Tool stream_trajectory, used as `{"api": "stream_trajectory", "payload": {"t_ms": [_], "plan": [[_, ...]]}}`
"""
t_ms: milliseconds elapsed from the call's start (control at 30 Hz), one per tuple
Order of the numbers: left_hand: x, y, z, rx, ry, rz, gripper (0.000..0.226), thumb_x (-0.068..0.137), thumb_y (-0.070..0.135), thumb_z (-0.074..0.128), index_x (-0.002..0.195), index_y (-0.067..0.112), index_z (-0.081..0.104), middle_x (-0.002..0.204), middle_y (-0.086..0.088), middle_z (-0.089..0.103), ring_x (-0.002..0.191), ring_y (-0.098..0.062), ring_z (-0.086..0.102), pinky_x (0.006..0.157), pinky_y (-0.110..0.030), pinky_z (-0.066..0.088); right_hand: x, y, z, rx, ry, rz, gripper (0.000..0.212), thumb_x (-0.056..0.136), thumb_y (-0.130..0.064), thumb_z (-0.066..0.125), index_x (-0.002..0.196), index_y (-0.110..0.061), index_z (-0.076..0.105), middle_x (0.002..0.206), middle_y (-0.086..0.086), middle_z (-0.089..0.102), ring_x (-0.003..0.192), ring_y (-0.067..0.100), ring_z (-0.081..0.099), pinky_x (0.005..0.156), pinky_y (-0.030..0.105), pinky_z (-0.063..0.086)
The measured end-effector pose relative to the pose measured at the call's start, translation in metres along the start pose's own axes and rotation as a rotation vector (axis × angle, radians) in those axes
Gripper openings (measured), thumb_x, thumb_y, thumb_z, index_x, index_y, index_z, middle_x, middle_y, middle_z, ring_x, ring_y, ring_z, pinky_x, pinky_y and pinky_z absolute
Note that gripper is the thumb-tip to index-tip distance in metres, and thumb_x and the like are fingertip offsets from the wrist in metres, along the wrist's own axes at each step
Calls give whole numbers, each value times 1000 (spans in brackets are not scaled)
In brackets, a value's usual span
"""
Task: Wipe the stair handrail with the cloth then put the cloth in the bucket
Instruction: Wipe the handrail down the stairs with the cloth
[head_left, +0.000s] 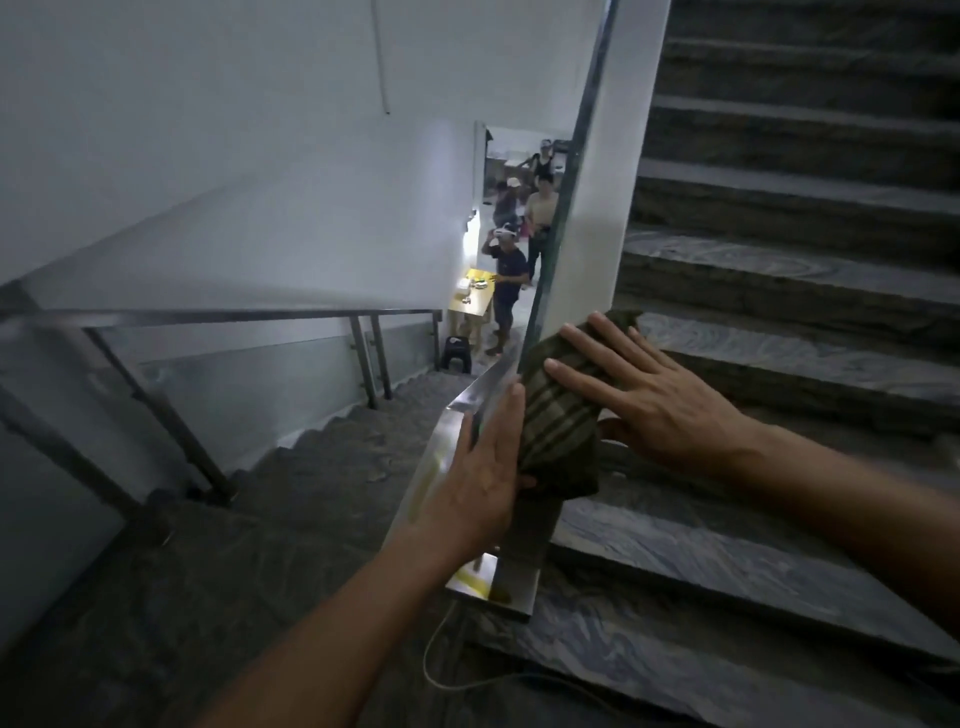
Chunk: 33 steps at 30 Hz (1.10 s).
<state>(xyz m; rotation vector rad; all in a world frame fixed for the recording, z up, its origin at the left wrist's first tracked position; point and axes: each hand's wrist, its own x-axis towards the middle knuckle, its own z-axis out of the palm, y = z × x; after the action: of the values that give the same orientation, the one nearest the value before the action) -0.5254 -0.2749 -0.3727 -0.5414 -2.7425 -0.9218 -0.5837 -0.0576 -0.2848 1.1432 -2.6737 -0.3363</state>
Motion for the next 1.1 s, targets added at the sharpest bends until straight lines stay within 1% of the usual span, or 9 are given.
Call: {"api": "stream_trajectory", "payload": {"t_ms": [167, 267, 400, 500, 600, 667, 867, 967, 1100], "plan": [[5, -10, -4, -55, -20, 118, 92, 89, 26, 59, 148, 27, -12, 160, -7, 8, 144, -30, 20, 111, -54, 33, -17, -29, 3, 155, 12, 164, 83, 89, -32, 52, 147, -41, -7, 158, -3, -19, 145, 25, -21, 111, 45, 14], [11, -24, 0, -40, -44, 240, 97, 89, 23, 59, 146, 22, -19, 161, -11, 3, 148, -27, 11, 117, -56, 17, -24, -42, 7, 215, 31, 244, 83, 91, -25, 50, 147, -41, -8, 158, -4, -21, 146, 23, -17, 110, 40, 28], [14, -36, 2, -40, -86, 335, 105, 90, 22, 58, 139, 32, -35, 160, -12, -5, 149, -28, 1, 121, -44, 1, -27, -60, 2, 328, 44, 278, 75, 87, -36, 33, 149, -35, -8, 158, -1, -20, 147, 20, -16, 120, 38, 7], [14, -45, 5, -58, -118, 390, 110, 89, 17, 60, 138, 32, -38, 160, -12, -9, 149, -30, -3, 121, -44, 3, -32, -76, 4, 393, 59, 323, 81, 82, -44, 38, 149, -34, -7, 159, -2, -22, 147, 16, -16, 120, 39, 10], [18, -54, 11, -61, -155, 451, 103, 89, 24, 62, 145, 4, -23, 159, -19, -7, 149, -30, -3, 117, -57, 19, -31, -95, 15, 351, 188, 392, 84, 85, -56, 50, 150, -31, 6, 161, 1, -7, 149, 21, 2, 113, 51, 31], [20, -60, 14, -84, -169, 517, 93, 92, 31, 53, 145, -5, -13, 158, -23, -7, 149, -32, -4, 115, -60, 20, -29, -106, 25, 331, 275, 431, 81, 84, -49, 57, 150, -27, 15, 161, 5, 2, 147, 26, 15, 107, 51, 40], [29, -84, 21, -95, -204, 792, 94, 87, 18, 40, 137, 23, -39, 154, -5, -32, 146, -26, -21, 119, -53, 2, -20, -141, 56, 192, 537, 599, 61, 89, -7, 55, 145, -12, 32, 158, 17, 17, 129, 31, 48, 97, 38, 52], [26, -98, 19, -20, -253, 872, 87, 82, 15, 30, 139, 21, -36, 150, -1, -41, 145, -24, -25, 120, -52, 1, -9, -168, 77, 88, 599, 704, 49, 96, -8, 42, 143, -3, 33, 155, 26, 13, 138, 34, 35, 105, 38, 45], [13, -117, 14, 152, -391, 875, 96, 84, 2, 43, 139, 18, -35, 150, -6, -41, 141, -21, -34, 120, -49, -7, -1, -201, 114, 81, 533, 831, 52, 94, -4, 35, 145, -1, 28, 155, 26, 7, 145, 36, 18, 106, 46, 42]]}}
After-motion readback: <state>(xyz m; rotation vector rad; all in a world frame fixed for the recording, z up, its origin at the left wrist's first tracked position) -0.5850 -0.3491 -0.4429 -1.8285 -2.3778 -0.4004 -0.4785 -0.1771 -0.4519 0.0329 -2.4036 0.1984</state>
